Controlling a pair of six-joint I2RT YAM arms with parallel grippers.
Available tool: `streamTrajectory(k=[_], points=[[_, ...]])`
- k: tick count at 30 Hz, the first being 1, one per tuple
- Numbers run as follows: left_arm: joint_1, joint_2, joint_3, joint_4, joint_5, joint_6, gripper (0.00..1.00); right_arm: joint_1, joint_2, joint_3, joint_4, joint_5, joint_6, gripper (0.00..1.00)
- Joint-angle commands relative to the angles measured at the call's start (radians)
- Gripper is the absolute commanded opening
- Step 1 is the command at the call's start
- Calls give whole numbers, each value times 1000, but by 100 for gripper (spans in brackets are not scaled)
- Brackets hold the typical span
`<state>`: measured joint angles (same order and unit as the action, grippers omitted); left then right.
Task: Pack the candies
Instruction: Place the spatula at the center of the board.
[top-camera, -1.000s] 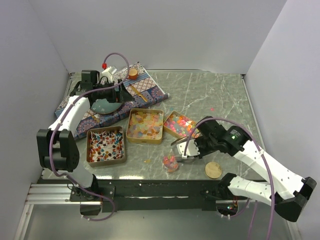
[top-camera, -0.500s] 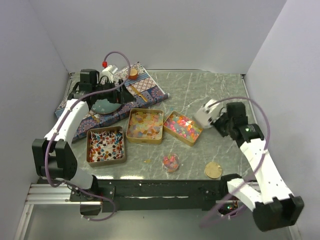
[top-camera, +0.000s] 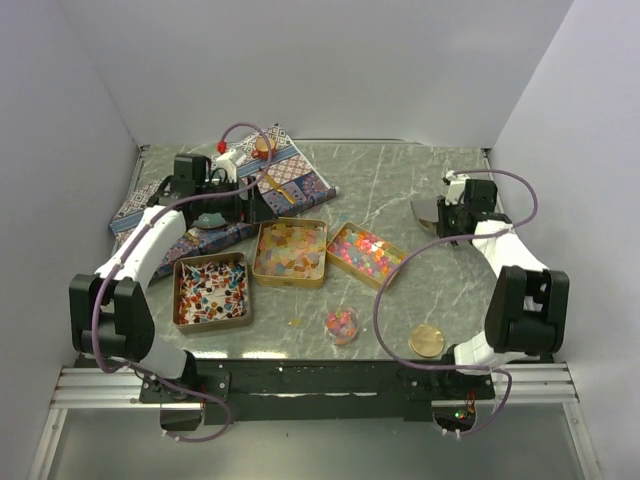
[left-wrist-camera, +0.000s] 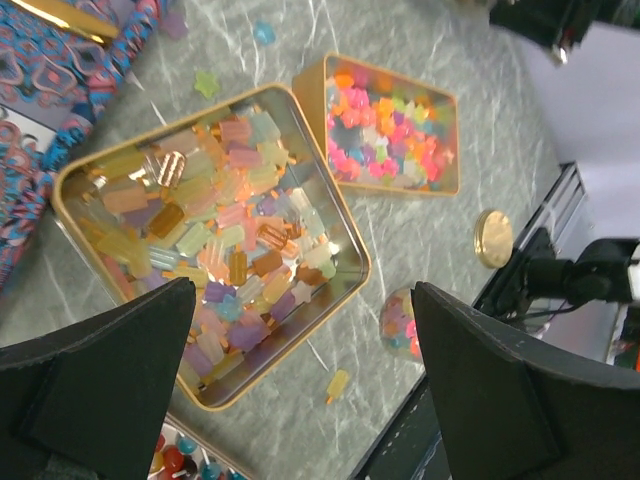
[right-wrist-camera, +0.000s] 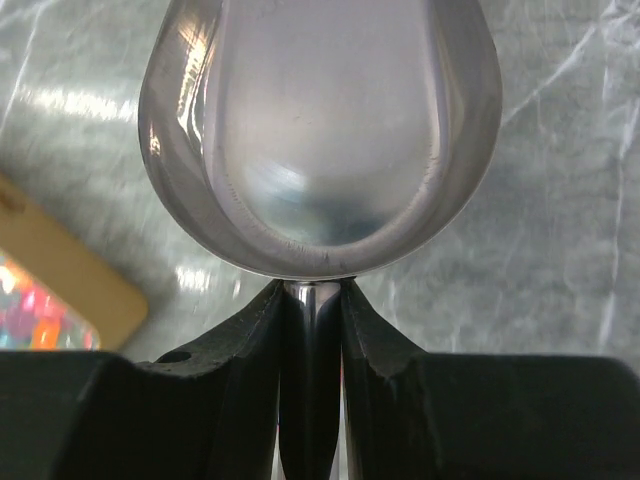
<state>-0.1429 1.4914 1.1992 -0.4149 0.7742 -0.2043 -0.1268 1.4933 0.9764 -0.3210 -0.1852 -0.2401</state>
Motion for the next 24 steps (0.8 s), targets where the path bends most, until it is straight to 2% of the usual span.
streamTrajectory(k=[1,9,15,21,22,24], points=[[-30,6,-26,-4,-18,46,97,-25,24,25,245,41,82,0],[-52,73,-14,2,-32,46,97,-42,74,-13,310,35,65,0],[-58,124,49,-16,-13,57,97,-60,122,36,197,107,-68,0],[-63,135,22,30,-6,28,97,-108,111,-8,152,44,-103,0],[-64,136,16,34,-4,20,97,-109,114,-27,157,46,-107,2],[-69,132,5,31,8,17,97,-109,123,-44,169,43,-125,21]])
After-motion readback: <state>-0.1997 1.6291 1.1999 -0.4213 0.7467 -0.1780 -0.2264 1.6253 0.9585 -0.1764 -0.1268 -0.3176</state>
